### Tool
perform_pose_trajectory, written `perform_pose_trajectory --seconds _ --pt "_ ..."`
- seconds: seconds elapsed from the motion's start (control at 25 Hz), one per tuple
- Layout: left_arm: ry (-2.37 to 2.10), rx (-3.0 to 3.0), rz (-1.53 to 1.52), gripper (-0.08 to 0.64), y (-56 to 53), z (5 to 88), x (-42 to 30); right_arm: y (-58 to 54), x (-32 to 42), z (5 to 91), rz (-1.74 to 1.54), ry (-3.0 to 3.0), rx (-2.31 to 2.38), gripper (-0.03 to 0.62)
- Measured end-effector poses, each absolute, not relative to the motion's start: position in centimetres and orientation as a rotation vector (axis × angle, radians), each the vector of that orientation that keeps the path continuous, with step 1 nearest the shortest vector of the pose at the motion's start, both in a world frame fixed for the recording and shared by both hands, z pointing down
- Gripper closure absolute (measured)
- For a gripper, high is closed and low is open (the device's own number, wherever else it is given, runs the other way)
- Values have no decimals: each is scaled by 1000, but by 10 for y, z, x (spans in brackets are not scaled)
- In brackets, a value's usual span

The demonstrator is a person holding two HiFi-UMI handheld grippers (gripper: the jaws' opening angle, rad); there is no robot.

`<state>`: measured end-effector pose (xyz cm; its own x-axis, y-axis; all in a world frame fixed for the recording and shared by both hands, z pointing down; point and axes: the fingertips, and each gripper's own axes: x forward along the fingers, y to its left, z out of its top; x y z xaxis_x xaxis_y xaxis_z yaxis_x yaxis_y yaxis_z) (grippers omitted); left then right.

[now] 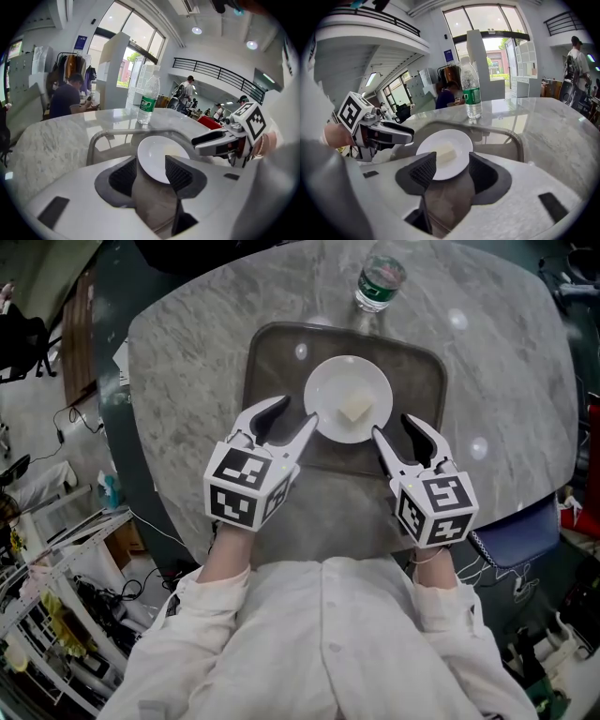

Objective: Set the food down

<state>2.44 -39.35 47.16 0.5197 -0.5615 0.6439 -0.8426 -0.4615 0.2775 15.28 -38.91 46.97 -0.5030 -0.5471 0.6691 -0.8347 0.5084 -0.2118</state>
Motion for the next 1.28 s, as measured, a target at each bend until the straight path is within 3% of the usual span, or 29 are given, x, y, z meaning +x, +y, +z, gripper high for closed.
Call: perform_pose_trajectory --seconds 0.44,0.64,1.0,1.28 --pt "-1118 2339 533 377 -356 406 19 -363 135 394 513 -2384 1227 419" --pt "-1101 2411 517 379 -325 382 5 -334 137 370 455 -2399 1313 489" --pt "-990 2490 381 388 -255 360 -26 -268 103 325 332 -2469 1376 541" --pt "-914 2577 280 463 -207 338 -44 -217 71 306 250 -2547 1331 578"
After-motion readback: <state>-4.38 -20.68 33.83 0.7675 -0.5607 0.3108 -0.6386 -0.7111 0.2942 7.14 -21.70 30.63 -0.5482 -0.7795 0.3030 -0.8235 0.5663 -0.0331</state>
